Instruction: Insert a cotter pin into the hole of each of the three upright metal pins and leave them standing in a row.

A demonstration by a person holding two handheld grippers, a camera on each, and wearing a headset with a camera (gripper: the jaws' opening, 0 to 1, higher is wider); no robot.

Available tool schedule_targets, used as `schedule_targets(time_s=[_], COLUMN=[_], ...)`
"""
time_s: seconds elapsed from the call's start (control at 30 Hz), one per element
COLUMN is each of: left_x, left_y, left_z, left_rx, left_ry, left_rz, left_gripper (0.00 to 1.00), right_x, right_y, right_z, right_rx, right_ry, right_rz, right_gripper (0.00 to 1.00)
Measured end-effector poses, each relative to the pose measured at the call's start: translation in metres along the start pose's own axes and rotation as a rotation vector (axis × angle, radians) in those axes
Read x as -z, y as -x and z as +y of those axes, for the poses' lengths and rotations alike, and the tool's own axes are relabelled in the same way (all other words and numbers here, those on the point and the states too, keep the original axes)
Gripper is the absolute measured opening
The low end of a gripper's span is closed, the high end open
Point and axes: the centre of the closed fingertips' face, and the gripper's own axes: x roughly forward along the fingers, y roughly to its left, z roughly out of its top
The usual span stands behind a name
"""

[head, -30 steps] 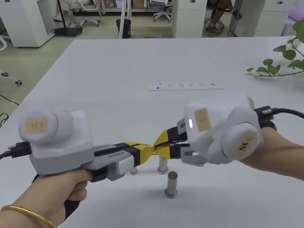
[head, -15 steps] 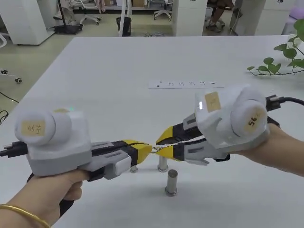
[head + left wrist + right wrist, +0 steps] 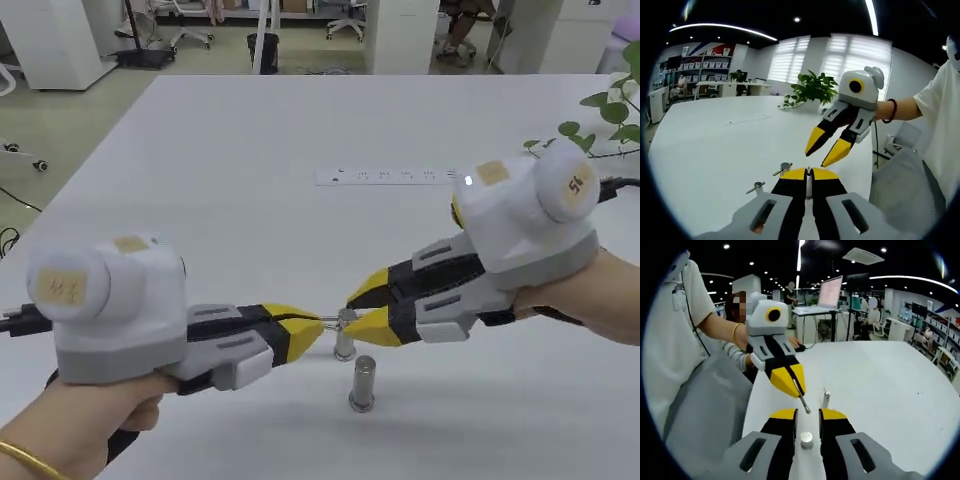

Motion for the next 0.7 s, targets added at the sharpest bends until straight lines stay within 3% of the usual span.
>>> schedule_targets(time_s=[0.13, 0.27, 0.33, 0.47, 0.7], left_x=[0.001, 0.002, 0.001, 0.001, 0.002], left_y=[0.001, 0.001, 0.001, 0.002, 0.002], left_z=[-0.005, -0.012, -0.015, -0.024, -0.030], left_rx=[0.031, 0.075, 0.090, 0.134, 0.160], left_ry=[-0.013, -0.015, -0.015, -0.029, -0.046], left_rz=[0.003, -0.002, -0.007, -0.010, -0.018], left_gripper=[0.00, 0.00, 0.00, 0.00, 0.00], right_x=[0.000, 0.000, -0.001, 0.000, 0.006], right_y=[0.000, 0.000, 0.001, 0.001, -0.001], right_z=[0.008, 0.013, 0.020, 0.027, 0.035], right_rx=[-0.055, -0.085, -0.123, -0.156, -0.187], right_ry=[-0.054, -0.054, -0.059, -0.063, -0.055], right_rz=[-0.027, -0.030, -0.041, -0.046, -0.051], right_gripper=[0.18, 0.18, 0.17, 0.15, 0.13])
